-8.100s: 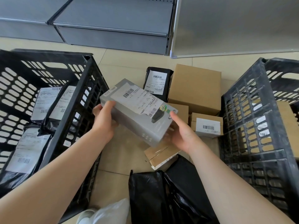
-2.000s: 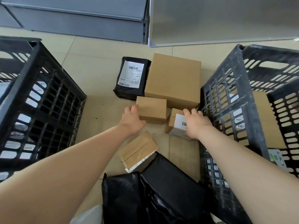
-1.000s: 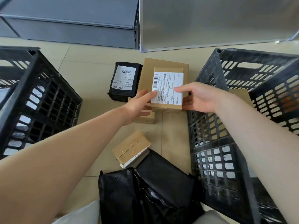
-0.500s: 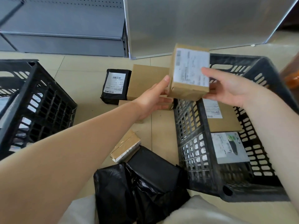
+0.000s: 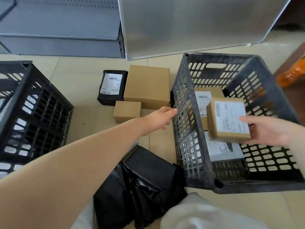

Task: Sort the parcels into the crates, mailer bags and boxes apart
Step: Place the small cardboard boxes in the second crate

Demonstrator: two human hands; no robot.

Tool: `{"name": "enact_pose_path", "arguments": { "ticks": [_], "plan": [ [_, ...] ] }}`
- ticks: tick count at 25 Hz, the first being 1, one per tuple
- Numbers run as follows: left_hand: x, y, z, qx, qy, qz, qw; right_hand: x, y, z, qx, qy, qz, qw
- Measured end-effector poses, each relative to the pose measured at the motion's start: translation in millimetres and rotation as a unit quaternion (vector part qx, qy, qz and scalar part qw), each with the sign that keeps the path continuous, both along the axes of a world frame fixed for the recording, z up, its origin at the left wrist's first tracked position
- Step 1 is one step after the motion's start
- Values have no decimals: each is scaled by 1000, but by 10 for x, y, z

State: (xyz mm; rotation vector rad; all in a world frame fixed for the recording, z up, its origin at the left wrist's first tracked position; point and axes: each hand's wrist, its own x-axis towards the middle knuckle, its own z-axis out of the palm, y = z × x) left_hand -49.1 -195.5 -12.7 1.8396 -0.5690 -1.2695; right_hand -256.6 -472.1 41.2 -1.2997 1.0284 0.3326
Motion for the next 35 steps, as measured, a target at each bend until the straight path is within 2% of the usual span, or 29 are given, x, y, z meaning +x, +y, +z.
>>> {"name": "enact_pose_path", "arguments": {
  "ticks": [3, 8, 15, 24, 27, 30, 35],
  "plan": [
    [59, 104, -156, 79, -99, -69, 990, -101, 105, -270, 41, 101, 69, 992],
    [161, 179, -336, 130, -146, -104, 975, -44, 328, -571, 53, 122, 55, 990],
    [214, 222, -437, 153, -157, -116, 969, 2, 434, -764, 78, 97, 55, 991],
    [341, 309, -504, 174, -165, -90, 967, 75, 476, -771, 63, 134, 59, 987],
    [402, 384, -514, 194, -179, -84, 961, 166, 477, -696, 23, 155, 69, 985],
    [497, 495, -549, 210, -191, -70, 956, 388, 446, -502, -93, 149, 65, 982],
    [687, 733, -621, 240, -205, -6, 949, 1012, 573, -24, -264, 2, -2, 965]
  ]
}}
